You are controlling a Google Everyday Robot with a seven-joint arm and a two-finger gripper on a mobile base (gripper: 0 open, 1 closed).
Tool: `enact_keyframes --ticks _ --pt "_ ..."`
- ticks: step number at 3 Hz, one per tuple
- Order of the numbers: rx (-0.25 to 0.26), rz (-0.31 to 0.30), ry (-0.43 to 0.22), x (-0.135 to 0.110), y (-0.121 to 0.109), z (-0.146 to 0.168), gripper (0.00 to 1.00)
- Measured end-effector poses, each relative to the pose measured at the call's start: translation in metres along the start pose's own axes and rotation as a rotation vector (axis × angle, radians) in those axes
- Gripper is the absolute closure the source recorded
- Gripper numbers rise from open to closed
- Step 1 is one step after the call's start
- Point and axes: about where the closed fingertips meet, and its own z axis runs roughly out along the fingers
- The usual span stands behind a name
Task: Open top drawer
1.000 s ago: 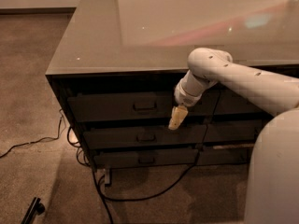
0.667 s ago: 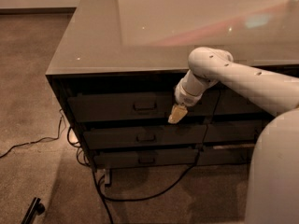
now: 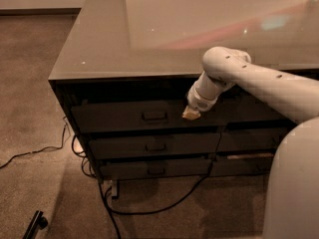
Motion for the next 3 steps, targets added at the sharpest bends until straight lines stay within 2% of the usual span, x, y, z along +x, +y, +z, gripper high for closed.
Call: enact_keyframes --ticks 1,2,3 --pt "0.000 0.000 0.000 -0.0021 -0.0005 -0.0057 1.00" --pt "0.000 0.000 0.000 -0.0037 -0.0008 -0.0101 0.84" --pt "0.000 0.000 0.000 -0.0048 -0.0016 -0.0153 0.60"
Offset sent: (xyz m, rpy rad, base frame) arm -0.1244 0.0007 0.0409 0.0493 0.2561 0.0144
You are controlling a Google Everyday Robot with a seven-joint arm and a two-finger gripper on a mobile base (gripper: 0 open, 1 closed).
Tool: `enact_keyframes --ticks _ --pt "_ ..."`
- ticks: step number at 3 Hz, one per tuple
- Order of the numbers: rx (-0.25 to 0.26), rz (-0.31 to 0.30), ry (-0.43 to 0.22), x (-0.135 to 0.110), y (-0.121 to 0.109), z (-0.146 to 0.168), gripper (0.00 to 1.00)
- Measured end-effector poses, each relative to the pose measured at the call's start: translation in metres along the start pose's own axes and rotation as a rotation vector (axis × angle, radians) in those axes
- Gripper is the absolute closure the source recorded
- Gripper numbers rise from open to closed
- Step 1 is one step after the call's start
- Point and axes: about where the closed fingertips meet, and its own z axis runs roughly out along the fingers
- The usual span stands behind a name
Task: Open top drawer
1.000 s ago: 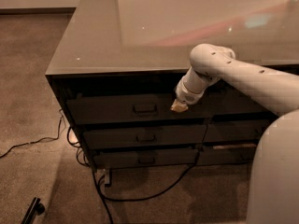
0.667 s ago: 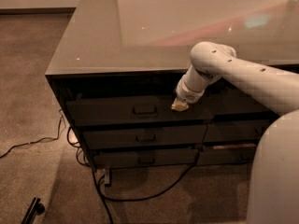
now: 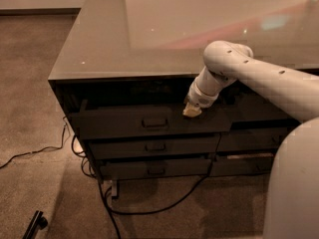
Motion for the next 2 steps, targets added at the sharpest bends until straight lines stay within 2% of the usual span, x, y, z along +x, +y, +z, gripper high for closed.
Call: enact_keyframes --ticks 2 --pt "0.000 0.000 0.000 -0.0011 -0.0004 -0.0035 0.14"
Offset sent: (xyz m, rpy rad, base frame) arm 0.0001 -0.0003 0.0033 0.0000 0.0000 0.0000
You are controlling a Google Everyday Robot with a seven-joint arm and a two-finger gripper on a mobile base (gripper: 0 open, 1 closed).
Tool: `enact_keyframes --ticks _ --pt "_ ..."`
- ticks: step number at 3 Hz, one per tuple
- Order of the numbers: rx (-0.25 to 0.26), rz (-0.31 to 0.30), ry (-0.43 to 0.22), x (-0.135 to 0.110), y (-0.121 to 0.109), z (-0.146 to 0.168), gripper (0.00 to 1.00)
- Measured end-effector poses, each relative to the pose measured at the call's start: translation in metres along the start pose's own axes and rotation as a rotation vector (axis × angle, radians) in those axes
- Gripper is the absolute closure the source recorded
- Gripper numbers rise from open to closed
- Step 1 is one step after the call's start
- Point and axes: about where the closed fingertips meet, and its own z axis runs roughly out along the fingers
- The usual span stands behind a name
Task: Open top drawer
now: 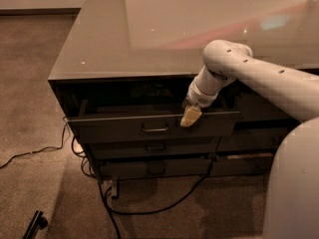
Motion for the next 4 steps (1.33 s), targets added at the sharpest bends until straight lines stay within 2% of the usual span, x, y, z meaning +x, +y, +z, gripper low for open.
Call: enact_keyframes --ticks 1,2,3,4 --pt "0.000 0.000 0.000 0.000 0.000 0.000 0.00" --pt "-0.014 -0.005 -0.002 0.004 0.008 0.006 0.00" --pt "-0.048 0.007 -0.010 0.013 0.033 0.015 0.00" --pt "-0.075 0.036 0.003 0.029 0.065 0.016 0.19"
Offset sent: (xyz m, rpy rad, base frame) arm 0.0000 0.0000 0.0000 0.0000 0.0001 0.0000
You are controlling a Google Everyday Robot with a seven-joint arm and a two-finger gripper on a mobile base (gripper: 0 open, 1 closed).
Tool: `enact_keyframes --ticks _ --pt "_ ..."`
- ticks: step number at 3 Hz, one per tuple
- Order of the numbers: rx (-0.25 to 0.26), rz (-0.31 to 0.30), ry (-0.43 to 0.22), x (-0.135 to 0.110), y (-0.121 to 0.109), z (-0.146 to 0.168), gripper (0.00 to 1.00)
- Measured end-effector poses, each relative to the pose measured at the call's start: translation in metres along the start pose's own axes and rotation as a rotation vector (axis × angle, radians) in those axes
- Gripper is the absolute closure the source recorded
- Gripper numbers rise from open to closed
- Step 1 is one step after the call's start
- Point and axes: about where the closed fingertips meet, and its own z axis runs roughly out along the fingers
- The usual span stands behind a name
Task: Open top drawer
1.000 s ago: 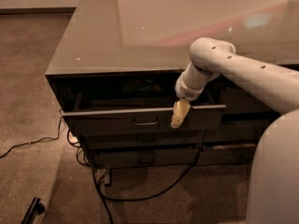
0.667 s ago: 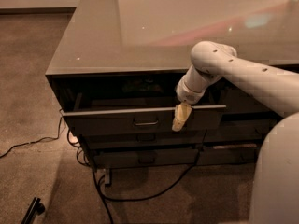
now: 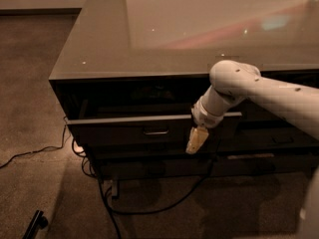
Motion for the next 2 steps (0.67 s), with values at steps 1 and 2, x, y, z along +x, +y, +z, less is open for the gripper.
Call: enact_keyframes --ticks 1,2 --pt "-0.001 0.008 0.003 0.002 0.005 -0.002 0.42" --pt "-0.005 0.039 0.019 0.015 0.031 -0.008 0.65"
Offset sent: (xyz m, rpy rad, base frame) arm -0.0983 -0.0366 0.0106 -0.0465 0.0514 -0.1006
